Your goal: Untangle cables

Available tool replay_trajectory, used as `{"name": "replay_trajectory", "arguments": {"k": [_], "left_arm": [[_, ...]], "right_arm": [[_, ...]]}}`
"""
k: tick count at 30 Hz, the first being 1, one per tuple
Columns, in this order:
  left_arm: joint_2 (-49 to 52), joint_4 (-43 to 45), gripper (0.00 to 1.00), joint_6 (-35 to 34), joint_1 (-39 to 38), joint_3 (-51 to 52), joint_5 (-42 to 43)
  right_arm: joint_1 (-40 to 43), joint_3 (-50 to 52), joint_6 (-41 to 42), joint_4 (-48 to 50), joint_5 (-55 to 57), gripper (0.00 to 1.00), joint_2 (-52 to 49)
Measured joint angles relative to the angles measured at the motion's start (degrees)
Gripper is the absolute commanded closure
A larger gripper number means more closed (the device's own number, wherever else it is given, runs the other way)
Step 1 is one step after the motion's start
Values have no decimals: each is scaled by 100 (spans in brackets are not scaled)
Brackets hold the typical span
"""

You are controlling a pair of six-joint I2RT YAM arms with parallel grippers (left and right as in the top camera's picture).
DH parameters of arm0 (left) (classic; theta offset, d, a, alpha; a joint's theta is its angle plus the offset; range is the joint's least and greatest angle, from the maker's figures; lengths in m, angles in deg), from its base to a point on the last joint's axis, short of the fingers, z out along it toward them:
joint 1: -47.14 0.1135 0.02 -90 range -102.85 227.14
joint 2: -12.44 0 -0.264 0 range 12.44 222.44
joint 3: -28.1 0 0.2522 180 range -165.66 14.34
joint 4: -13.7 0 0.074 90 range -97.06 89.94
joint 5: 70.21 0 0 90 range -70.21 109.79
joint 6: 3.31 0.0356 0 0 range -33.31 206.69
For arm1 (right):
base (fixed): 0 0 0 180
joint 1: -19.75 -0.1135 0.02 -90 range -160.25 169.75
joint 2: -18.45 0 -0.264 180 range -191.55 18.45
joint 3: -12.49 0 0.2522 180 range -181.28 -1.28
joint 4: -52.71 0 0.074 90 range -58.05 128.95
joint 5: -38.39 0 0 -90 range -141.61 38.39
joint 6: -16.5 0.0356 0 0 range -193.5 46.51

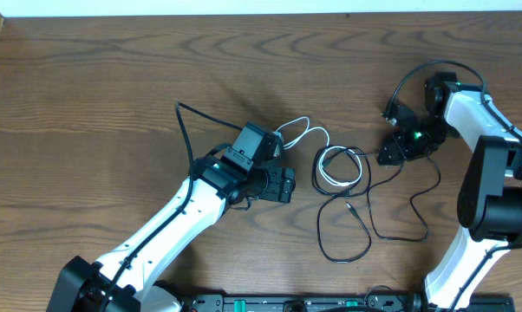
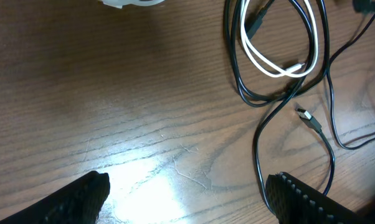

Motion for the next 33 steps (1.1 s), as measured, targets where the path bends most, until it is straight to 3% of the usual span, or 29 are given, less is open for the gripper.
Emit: {"name": "replay_trajectory", "arguments": {"k": [2,4,14,22,33], "left_arm": [[0,-2,15,0,0,0,2],[0,-2,15,0,0,0,4],[0,0,15,0,0,0,17],[0,-2,15,0,0,0,20],[0,0,15,0,0,0,28]], "right_arm": [[0,0,-48,-116,-68,89,-61],[-2,4,-61,-212,-177,99,-146],[0,26,-55,-1019,-1381,99,-181],[7,-227,-435,-2240,-2597,99,-181],[7,-608,-785,-2889,-3185,99,-98]]}}
